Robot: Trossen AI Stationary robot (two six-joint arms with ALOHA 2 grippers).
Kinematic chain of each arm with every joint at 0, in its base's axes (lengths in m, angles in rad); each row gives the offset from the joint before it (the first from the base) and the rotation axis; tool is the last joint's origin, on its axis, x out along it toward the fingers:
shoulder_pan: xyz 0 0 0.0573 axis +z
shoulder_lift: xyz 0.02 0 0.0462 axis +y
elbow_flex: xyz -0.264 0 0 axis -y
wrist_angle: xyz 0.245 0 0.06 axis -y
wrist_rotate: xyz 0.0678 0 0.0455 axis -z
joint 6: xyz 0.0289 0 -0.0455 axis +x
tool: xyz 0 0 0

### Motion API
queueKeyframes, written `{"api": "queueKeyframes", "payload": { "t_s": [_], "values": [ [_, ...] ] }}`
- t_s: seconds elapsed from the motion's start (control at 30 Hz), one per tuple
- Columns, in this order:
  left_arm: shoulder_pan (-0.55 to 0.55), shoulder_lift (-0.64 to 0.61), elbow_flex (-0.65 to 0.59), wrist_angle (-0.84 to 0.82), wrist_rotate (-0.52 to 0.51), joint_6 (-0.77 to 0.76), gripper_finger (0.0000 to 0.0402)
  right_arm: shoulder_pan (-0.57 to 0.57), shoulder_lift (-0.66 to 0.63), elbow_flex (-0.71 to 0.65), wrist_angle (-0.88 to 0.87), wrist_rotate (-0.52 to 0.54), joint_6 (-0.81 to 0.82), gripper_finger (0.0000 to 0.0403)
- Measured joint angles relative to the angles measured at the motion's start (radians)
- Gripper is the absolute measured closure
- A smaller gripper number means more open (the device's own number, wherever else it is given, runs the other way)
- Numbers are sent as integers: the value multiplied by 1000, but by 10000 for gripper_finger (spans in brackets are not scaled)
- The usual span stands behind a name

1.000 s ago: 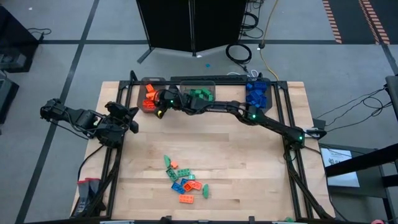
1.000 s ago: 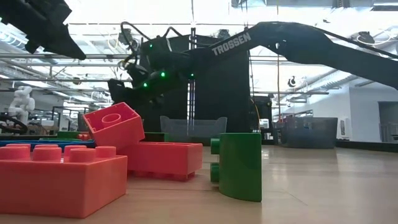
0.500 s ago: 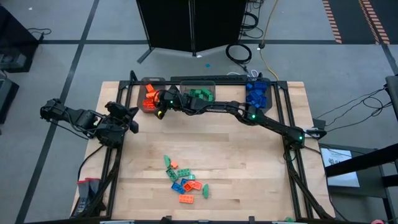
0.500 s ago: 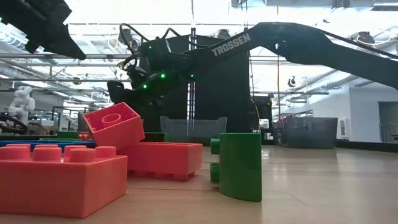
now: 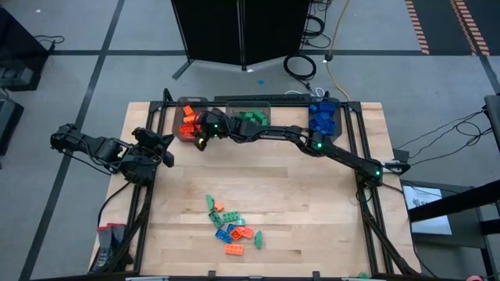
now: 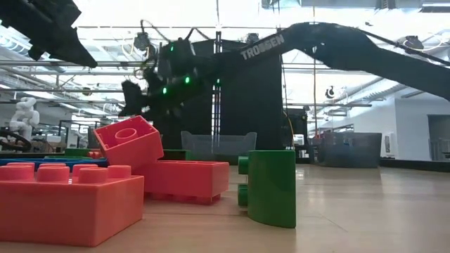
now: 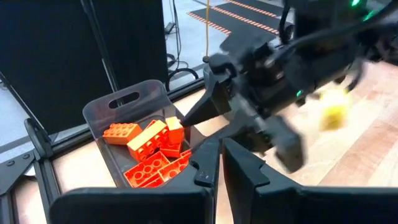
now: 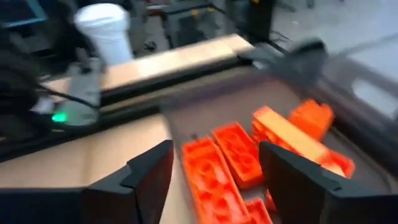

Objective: Sort blocks
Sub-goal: Put the green piece into the middle black bin

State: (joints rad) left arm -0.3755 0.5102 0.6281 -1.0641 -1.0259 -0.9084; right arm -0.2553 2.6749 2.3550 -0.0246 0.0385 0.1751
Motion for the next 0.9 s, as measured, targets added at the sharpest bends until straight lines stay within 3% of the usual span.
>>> {"api": "queueKeyframes", "payload": {
  "t_s": [0.23,0.37,0.5,0.77,0.9],
  "values": [
    [0,0,0,0,0,2,378,41,-204,0,-78,-143,-271,195],
    [0,0,0,0,0,6,378,112,-389,9,-304,-214,-440,198],
    [0,0,0,0,1,5,378,211,-443,4,-669,-228,-571,198],
    [0,0,0,0,6,0,378,350,-394,5,-1200,-252,-497,205],
    [0,0,0,0,7,6,378,393,-346,-6,-1263,-297,-386,208]
  ]
}}
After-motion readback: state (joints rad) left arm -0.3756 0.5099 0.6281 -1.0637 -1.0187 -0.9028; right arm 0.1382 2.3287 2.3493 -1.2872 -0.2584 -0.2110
